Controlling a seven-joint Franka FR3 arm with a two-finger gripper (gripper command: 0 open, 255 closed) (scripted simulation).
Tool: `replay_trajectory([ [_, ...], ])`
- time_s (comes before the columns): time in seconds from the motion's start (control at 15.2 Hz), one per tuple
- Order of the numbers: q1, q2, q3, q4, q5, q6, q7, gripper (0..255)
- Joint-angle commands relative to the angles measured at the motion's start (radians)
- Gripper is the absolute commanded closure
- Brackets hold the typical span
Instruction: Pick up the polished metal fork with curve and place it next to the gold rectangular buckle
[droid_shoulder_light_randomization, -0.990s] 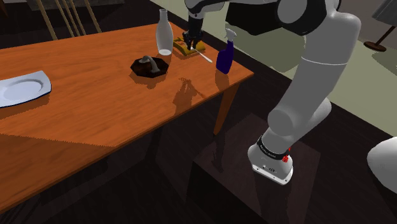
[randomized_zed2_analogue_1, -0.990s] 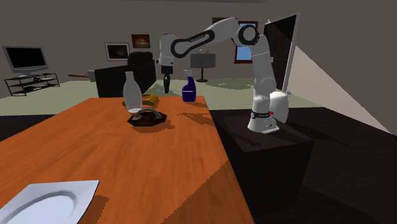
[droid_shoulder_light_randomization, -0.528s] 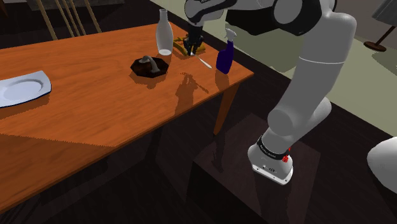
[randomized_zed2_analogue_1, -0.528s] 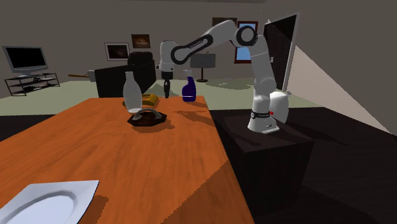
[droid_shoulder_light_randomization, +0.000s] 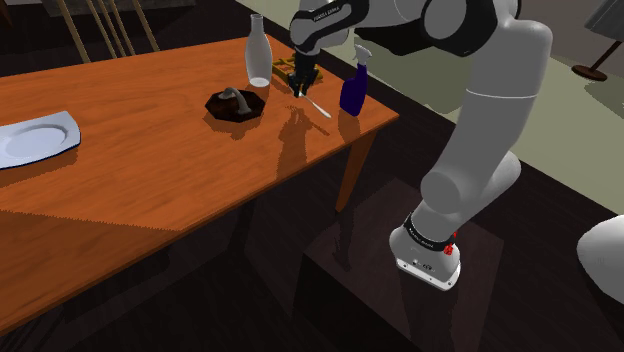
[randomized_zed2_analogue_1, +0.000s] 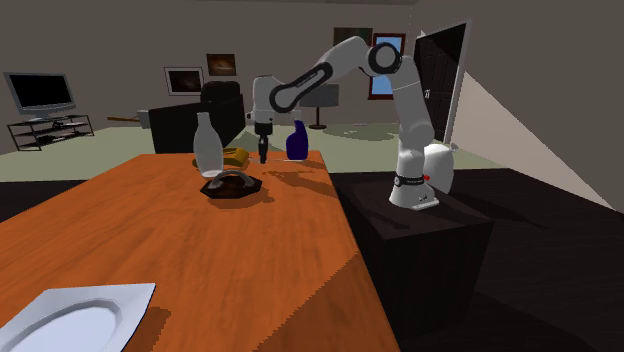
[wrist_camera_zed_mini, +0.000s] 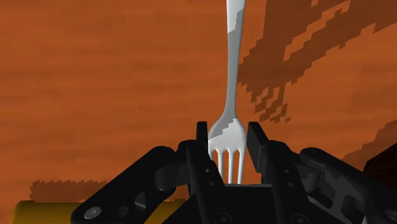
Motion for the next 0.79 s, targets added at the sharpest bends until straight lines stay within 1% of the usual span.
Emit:
replay_trajectory([
  [0.0,0.001,0.013,-0.001,-0.011,-0.003,0.024,0.002,255],
  [0.2,0.002,0.030,-0.003,-0.024,-0.006,0.054,0.004,255],
  [0.73,0.002,0.030,-0.003,-0.023,-0.006,0.053,0.004,255],
])
